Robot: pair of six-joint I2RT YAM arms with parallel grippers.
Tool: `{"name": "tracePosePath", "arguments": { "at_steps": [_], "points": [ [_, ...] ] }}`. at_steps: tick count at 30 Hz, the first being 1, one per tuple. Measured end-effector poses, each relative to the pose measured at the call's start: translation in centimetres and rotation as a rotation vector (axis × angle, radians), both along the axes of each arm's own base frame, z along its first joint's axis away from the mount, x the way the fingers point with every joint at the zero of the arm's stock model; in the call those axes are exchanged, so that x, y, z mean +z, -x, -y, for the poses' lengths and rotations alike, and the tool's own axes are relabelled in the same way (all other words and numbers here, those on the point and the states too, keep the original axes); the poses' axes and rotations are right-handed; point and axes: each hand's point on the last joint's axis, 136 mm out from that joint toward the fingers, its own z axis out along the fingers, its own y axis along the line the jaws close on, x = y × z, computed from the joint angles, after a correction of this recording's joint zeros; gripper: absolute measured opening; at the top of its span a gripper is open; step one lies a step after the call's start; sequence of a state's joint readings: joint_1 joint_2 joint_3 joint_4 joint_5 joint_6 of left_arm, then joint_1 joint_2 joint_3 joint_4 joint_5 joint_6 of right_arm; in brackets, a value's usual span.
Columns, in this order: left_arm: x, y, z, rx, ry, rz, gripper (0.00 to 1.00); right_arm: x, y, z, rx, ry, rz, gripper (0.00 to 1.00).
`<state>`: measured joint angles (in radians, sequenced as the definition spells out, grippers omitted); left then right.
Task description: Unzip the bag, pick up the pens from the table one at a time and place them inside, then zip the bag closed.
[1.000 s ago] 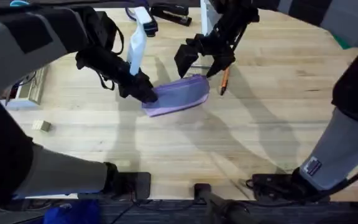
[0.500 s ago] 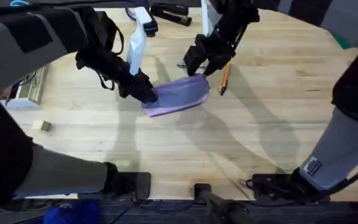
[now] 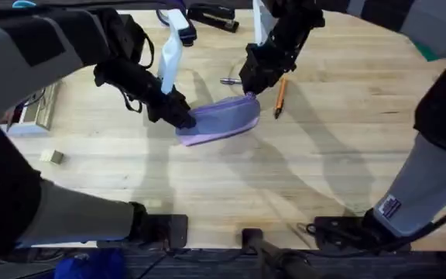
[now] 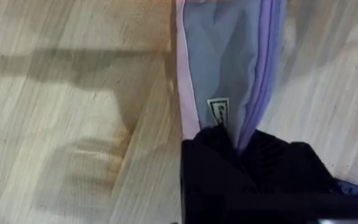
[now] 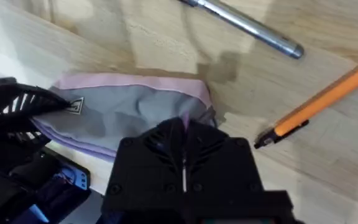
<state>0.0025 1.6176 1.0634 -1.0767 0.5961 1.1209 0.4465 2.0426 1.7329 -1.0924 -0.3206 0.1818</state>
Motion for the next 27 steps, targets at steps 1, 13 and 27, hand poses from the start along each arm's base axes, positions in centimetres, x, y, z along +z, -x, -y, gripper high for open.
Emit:
{"name": "tracePosePath", "arguments": {
  "at_steps": [1,13,27],
  "points": [
    [0.0,0.0,0.0,0.000,0.000,0.000,0.042,0.0,0.0,0.0,0.000,0.000,-0.001,0.032],
    [0.0,0.0,0.0,0.000,-0.001,0.000,0.042,0.0,0.4,0.3,0.000,0.012,-0.018,0.032],
    [0.0,-0.1,0.0,0.000,0.000,0.003,0.042,4.2,-1.3,-0.6,0.004,-0.019,0.075,0.030]
  ]
}}
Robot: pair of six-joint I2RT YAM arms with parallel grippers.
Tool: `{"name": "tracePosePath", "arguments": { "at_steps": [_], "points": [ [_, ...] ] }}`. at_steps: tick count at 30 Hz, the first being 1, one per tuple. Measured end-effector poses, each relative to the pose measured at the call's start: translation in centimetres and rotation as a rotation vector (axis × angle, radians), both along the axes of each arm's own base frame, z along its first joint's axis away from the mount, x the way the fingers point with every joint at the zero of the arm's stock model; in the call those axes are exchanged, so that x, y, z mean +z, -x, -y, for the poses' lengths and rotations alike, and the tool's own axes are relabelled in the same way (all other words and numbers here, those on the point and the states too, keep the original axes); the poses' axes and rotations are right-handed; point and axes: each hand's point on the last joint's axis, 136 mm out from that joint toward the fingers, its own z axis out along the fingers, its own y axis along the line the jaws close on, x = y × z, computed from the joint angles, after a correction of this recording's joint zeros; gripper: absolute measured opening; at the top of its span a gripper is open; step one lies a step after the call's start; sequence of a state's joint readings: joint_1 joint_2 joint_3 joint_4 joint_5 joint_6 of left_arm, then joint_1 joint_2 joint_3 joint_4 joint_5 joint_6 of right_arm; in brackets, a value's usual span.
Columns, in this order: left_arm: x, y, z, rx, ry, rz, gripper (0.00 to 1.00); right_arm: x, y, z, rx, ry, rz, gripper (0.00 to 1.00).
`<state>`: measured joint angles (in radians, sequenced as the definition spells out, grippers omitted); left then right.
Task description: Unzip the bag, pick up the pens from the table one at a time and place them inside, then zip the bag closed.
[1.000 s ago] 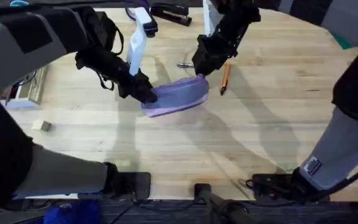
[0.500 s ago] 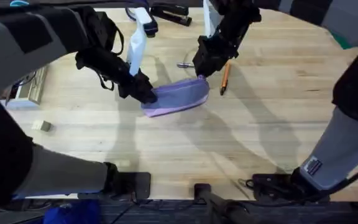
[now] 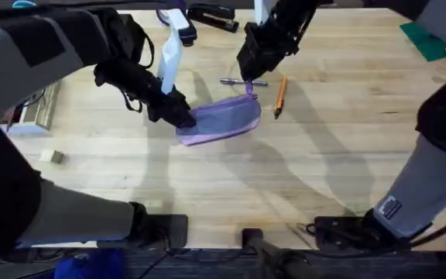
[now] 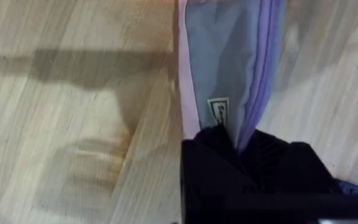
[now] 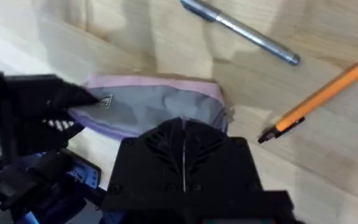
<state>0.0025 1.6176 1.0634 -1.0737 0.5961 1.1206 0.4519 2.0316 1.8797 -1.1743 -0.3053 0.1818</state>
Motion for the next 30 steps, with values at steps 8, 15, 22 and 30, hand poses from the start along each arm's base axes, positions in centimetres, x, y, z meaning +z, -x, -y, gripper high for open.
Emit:
{"name": "tracePosePath", "arguments": {
  "at_steps": [8,15,22,30],
  "points": [
    [0.0,0.0,0.0,0.000,0.000,0.000,0.042,0.7,0.4,0.0,0.003,-0.002,-0.003,0.031],
    [0.0,0.0,0.0,0.000,0.000,0.000,0.042,0.7,0.4,0.0,0.004,-0.001,-0.004,0.031],
    [0.0,0.0,0.0,0.000,0.000,0.000,0.042,0.8,0.5,-0.1,0.005,-0.005,-0.010,0.030],
    [0.0,0.0,0.0,0.000,-0.002,0.000,0.042,1.1,1.9,-2.1,0.055,-0.049,-0.031,0.031]
  ]
}}
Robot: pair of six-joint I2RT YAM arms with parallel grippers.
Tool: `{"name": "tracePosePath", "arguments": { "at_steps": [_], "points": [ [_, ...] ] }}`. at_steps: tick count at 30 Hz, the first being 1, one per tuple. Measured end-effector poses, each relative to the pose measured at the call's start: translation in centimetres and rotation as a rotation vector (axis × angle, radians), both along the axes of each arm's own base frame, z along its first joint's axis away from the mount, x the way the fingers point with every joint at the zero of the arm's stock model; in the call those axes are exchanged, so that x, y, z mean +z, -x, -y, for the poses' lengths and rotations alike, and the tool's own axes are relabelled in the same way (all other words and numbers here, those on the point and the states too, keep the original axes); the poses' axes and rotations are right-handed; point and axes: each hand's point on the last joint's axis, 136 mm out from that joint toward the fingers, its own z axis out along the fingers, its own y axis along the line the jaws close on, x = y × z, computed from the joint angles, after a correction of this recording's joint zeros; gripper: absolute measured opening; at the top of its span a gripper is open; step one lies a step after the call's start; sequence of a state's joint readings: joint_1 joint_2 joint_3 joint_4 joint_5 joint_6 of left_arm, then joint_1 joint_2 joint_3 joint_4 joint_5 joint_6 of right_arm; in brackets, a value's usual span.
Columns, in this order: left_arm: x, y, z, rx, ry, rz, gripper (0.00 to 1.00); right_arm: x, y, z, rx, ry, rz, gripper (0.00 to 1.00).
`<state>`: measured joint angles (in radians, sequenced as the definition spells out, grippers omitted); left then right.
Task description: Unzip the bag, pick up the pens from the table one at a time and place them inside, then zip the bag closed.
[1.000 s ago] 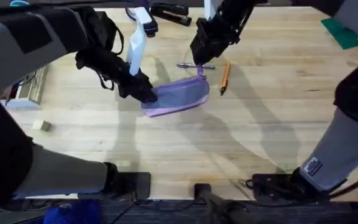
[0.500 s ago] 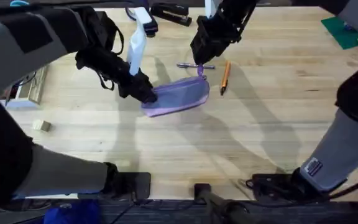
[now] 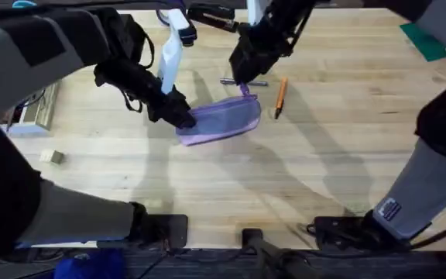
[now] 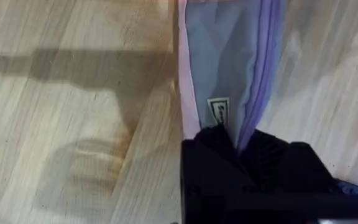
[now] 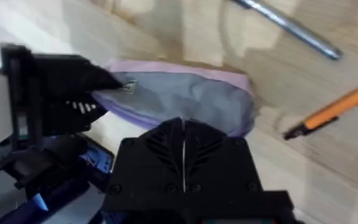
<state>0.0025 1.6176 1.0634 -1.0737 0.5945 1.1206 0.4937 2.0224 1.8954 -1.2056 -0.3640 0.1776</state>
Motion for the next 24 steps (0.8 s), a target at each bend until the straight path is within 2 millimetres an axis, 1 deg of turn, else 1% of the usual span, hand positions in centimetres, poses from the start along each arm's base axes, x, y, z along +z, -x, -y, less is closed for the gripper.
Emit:
{"name": "tracePosePath", "arguments": {
  "at_steps": [9,12,24],
  "points": [
    [0.0,0.0,0.0,0.000,-0.002,0.000,0.042,0.0,3.5,-4.3,0.137,-0.006,0.007,0.031],
    [0.0,0.0,0.0,0.000,-0.003,0.000,0.042,0.0,4.5,-5.4,0.170,-0.007,0.011,0.031],
    [0.0,0.0,0.0,-0.001,-0.003,0.000,0.042,0.2,6.3,-8.2,0.246,-0.027,0.047,0.031]
  ]
}}
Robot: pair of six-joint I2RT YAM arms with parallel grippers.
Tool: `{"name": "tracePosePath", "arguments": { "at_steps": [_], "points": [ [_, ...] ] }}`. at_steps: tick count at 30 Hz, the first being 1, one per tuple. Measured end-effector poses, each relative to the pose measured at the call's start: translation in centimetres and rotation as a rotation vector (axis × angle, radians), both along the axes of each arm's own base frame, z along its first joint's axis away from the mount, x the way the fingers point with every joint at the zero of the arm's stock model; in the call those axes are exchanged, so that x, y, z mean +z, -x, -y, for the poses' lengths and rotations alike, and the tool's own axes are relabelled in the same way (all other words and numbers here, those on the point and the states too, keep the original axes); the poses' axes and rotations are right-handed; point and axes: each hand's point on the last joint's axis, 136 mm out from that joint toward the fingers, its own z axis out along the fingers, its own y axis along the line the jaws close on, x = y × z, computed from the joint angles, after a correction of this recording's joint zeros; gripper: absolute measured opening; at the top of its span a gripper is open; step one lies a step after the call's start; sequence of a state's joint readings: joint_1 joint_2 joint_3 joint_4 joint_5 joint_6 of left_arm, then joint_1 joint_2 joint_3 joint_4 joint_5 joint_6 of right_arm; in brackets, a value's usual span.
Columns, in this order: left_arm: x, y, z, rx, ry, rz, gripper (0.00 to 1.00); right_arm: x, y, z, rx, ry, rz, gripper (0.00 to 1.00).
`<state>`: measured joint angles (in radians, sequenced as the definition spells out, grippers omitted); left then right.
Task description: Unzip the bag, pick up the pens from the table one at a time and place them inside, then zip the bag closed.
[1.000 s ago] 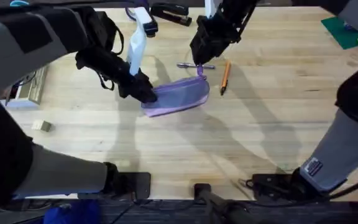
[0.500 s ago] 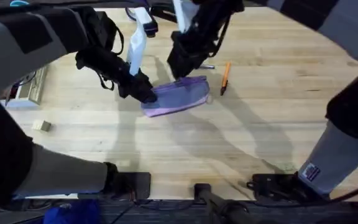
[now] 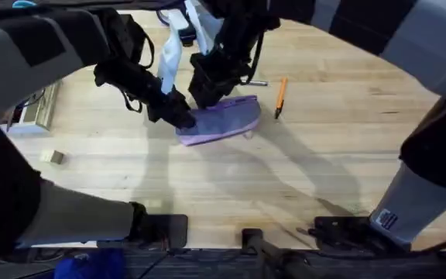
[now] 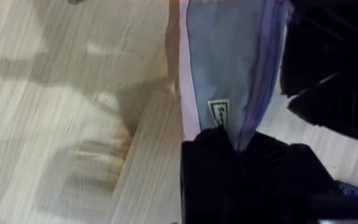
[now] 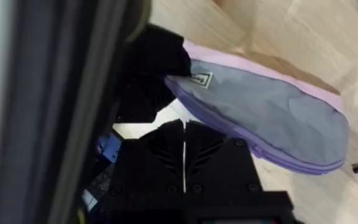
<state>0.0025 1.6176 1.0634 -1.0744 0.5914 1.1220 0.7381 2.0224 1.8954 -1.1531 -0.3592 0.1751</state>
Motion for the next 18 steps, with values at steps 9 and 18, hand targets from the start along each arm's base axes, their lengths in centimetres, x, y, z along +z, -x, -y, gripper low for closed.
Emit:
{"name": "tracePosePath", "arguments": {
  "at_steps": [9,18],
  "points": [
    [0.06,-0.01,-0.12,0.006,0.008,-0.001,0.042,0.08,-0.05,-0.70,-0.009,-0.009,0.015,0.031],
    [0.06,0.01,-0.11,0.008,0.013,-0.002,0.042,0.09,-0.04,-0.83,-0.016,-0.011,0.013,0.031]
  ]
}}
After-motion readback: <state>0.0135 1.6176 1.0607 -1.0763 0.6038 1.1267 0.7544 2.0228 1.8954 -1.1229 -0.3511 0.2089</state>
